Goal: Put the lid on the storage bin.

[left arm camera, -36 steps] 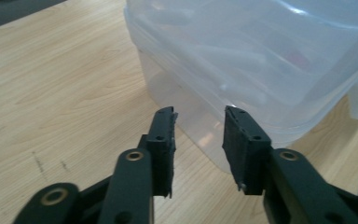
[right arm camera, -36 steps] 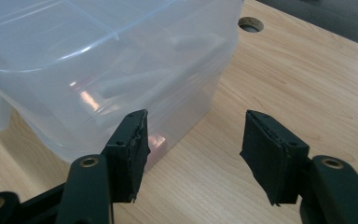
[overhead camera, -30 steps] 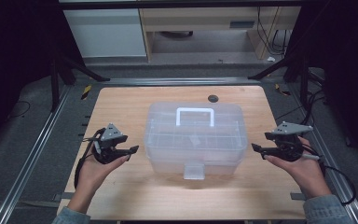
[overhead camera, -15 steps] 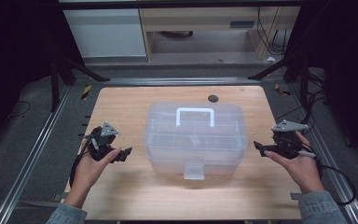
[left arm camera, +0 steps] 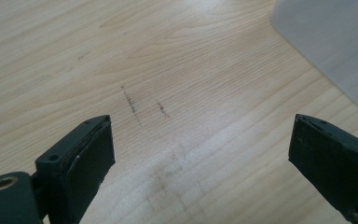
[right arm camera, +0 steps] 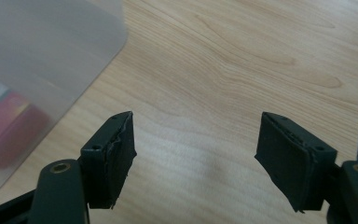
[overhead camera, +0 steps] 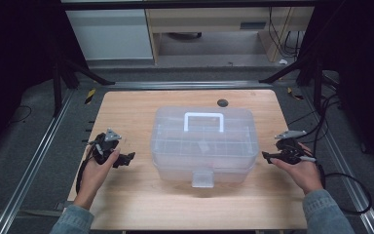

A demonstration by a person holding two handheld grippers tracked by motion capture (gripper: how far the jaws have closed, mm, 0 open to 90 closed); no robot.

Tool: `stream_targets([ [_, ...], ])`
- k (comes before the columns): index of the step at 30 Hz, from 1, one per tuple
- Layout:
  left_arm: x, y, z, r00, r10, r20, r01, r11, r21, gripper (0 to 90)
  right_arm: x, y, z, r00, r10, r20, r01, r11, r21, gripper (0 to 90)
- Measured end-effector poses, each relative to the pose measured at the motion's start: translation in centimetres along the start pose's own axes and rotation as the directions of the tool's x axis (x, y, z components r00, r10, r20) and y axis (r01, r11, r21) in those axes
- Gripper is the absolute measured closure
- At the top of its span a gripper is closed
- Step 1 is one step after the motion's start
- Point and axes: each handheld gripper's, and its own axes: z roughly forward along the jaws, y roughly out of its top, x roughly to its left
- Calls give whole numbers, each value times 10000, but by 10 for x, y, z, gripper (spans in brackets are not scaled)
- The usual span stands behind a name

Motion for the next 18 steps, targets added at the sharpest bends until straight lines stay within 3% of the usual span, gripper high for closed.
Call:
stream_targets([
  [4,6,2,13,9999,-33,-161,34,10000,69,61,-5,4,11,9993,287,254,-284,9995,-120,272],
  [5,9,2,17,9998,-84,-184,85,9999,58,61,-10,7,17,9980,570,284,-563,9981,-268,258],
  [7,18,3,29,9990,-414,-154,413,9991,-28,61,-20,10,29,9931,1110,391,-1091,9929,-468,226],
  [13,37,-6,51,9925,-1148,-422,1143,9934,-122,66,-35,12,53,9833,1708,623,-1669,9839,-632,176],
  [18,42,-9,60,9871,-1552,-385,1542,9876,-289,55,-40,11,68,9777,1998,651,-1945,9776,-805,156],
])
